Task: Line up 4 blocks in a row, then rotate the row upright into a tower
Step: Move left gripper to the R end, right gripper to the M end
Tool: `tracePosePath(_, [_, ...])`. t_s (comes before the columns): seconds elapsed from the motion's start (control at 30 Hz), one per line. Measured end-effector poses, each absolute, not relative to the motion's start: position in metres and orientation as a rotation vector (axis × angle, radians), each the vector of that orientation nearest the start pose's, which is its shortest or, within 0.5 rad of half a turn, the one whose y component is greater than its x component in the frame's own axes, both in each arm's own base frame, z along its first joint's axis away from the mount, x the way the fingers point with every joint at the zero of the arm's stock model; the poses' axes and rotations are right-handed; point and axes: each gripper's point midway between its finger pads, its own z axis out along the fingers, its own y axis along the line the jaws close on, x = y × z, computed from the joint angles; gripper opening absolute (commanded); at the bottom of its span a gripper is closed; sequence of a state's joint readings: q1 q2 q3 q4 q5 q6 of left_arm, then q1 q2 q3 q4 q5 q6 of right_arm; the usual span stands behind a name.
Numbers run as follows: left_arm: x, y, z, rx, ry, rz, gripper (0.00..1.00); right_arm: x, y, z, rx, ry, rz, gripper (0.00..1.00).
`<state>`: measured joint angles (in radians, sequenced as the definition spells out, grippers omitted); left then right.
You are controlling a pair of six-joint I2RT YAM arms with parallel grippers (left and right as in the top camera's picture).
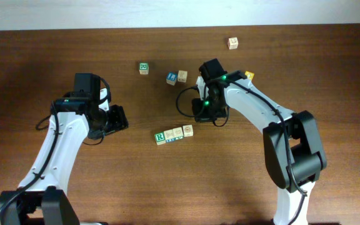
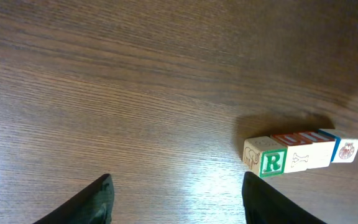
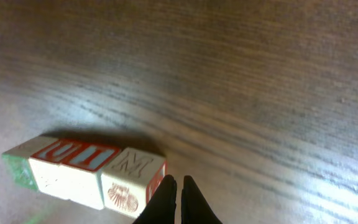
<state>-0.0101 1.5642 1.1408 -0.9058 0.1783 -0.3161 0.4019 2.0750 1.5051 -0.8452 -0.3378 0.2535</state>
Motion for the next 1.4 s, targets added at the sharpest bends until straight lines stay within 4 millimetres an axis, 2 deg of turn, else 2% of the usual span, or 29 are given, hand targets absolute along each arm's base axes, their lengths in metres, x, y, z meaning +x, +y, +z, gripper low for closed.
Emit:
tracePosePath(0.17, [0.324,-0.034,0.095,-0.44,2.885,-0.317,0.67,0.359,0.222,0.018,-0.293,3.049,0.561,0.07])
tracePosePath(0.33, [0.324,-0.034,0.095,-0.445,2.885,-0.317,0.68,0.354,0.232,0.018,-0.34,3.043,0.561,0.07])
tracePosePath(0.63, [0.324,-0.034,0.095,-0.445,2.886,-0.317,0.68,0.352,0.235,0.018,-0.353,3.043,0.562,0.06])
tracePosePath(1.0, [0.315,-0.034,0.093,-0.455,2.92,-0.312,0.67,0.346,0.237,0.018,-0.147,3.107,0.581,0.05])
tracePosePath(1.3, [0.308,-0.038,0.089,-0.459,2.95,-0.322,0.66,0.337,0.249,0.018,-0.151,3.123,0.597,0.05])
tracePosePath(1.4, [0.295,-0.044,0.077,-0.467,2.994,-0.325,0.66,0.337,0.249,0.018,-0.138,3.125,0.598,0.04])
